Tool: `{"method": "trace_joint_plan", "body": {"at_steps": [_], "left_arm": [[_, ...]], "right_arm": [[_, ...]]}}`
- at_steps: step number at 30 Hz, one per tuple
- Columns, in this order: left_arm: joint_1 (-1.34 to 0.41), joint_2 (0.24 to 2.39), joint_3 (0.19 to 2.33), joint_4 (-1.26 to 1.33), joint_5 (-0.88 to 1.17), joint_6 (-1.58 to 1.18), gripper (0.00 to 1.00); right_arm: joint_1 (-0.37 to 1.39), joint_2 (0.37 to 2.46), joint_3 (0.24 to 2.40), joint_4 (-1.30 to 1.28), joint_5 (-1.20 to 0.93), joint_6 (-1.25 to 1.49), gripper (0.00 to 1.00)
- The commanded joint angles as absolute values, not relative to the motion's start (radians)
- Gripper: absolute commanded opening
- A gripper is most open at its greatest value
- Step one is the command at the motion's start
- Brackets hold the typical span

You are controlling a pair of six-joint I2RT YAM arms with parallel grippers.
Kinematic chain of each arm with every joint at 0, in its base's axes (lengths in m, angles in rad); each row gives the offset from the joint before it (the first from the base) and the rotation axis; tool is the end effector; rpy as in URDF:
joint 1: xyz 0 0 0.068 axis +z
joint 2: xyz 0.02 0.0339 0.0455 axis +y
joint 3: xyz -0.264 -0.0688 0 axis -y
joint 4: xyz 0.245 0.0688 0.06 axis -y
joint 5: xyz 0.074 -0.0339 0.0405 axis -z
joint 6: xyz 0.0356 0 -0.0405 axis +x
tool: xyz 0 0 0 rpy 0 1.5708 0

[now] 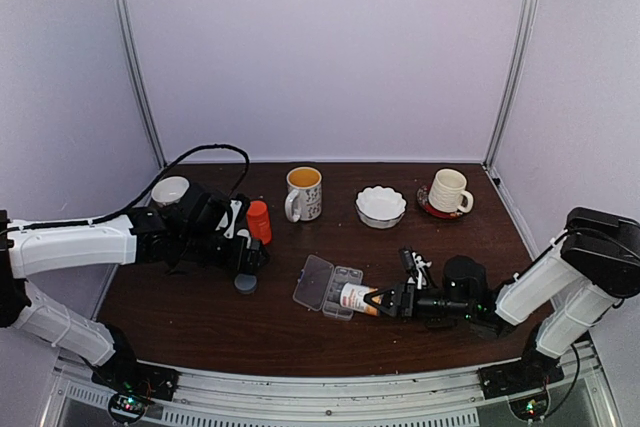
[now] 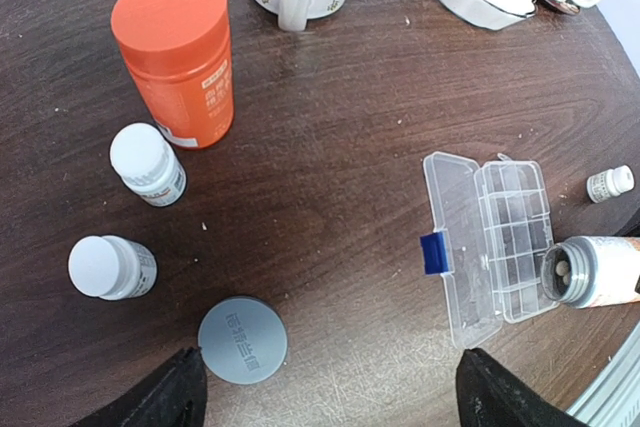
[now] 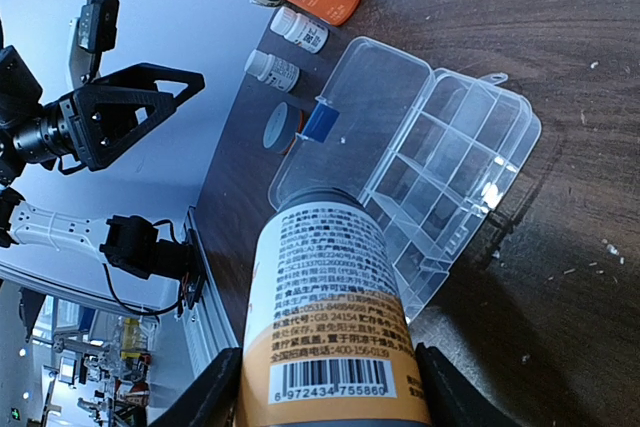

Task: Sort the pills into containers
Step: Pour the pill into the compartment of the pill container.

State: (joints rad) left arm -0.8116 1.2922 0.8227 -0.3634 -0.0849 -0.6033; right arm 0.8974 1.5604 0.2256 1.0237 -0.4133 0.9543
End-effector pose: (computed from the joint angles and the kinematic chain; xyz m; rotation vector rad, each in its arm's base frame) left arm 0.1858 -0.1914 0.2290 0.2168 2.4650 -0.5418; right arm 0.1350 0.1921 0.1207 -0.2728 2.2030 1.5547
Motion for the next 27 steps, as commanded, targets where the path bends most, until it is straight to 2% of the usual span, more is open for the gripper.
{"method": "trace_joint_plan", "body": {"at_steps": [1,8,17,27], "left_arm": [[-0.815,1.295,0.811,-0.32,-0.068,-0.589,0.89],[-0.814,1.318,0.812,-0.282,-0.002,-0.583,0.85],[-0.815,1.402,0.813,-0.149,0.185,-0.616,0.83],[-0.818,1.466,0.842,-0.138,0.22,-0.61,0.82]], "right_arm": [[0.904,1.543,0.242,1.008,-0.397,0.954,0.0],[0.911,1.536,0.246,0.996,-0.402,0.95,0.0],[0.919,1.517,0.253,0.999,-0.414,0.945,0.0],[0.92,1.52,0.252,1.001,-0.414,0.947,0.0]]}}
